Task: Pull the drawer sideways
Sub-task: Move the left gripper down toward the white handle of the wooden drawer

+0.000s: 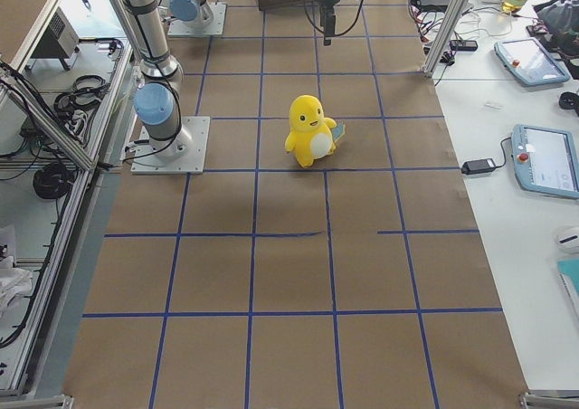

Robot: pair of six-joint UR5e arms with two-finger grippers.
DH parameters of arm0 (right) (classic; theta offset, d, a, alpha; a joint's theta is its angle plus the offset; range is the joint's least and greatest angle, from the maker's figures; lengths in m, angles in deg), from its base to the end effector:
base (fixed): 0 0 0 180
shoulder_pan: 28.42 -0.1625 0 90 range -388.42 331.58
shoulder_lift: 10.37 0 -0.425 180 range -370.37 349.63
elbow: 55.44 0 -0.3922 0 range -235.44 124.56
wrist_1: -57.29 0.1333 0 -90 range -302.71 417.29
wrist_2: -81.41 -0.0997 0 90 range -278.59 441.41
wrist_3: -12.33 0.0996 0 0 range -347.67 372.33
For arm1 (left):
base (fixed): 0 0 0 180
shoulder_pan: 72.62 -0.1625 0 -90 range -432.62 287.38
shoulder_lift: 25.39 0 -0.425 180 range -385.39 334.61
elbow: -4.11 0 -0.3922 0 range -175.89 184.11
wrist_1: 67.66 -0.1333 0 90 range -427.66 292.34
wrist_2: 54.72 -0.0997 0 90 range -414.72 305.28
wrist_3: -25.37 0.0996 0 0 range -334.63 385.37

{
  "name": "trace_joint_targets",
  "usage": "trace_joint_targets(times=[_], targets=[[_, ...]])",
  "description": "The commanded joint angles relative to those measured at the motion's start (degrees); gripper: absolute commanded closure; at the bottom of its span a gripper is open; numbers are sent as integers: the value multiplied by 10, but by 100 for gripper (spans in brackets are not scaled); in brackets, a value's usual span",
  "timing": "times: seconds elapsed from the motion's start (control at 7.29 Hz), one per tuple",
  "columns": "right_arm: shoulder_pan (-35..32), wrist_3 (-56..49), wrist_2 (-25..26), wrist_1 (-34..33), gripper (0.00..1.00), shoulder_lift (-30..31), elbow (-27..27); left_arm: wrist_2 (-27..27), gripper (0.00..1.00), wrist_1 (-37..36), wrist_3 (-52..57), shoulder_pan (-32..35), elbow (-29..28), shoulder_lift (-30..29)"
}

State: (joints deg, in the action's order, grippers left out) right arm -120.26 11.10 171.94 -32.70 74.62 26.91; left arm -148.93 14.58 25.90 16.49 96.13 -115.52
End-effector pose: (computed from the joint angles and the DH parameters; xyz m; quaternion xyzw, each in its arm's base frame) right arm 0.1494 -0.5285 0.5090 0.0267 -0.9994 0.0230 0.0045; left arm -0.1182 -0.5037 0.4837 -0.0049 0.9981 -0.0484 0.0373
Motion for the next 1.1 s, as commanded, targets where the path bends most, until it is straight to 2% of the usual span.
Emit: trace_joint_targets(times=[0.0,0.27,0.41,0.55,0.69,0.82,0.96], targets=[[0,0,0,0,0,0,0,-84,0,-13,-9,3,4,-56],[0,0,0,0,0,0,0,-206,0,-14,-30,36,23,-90],[0,0,0,0,0,0,0,-261,0,-15,-75,55,36,-109],[0,0,0,0,0,0,0,-268,0,-16,-142,56,48,-127],[0,0,0,0,0,0,0,-312,0,-15,-169,56,62,-143],[0,0,0,0,0,0,0,-366,0,-9,-252,56,85,-154],[0,0,0,0,0,0,0,-378,0,7,-325,56,101,-156]])
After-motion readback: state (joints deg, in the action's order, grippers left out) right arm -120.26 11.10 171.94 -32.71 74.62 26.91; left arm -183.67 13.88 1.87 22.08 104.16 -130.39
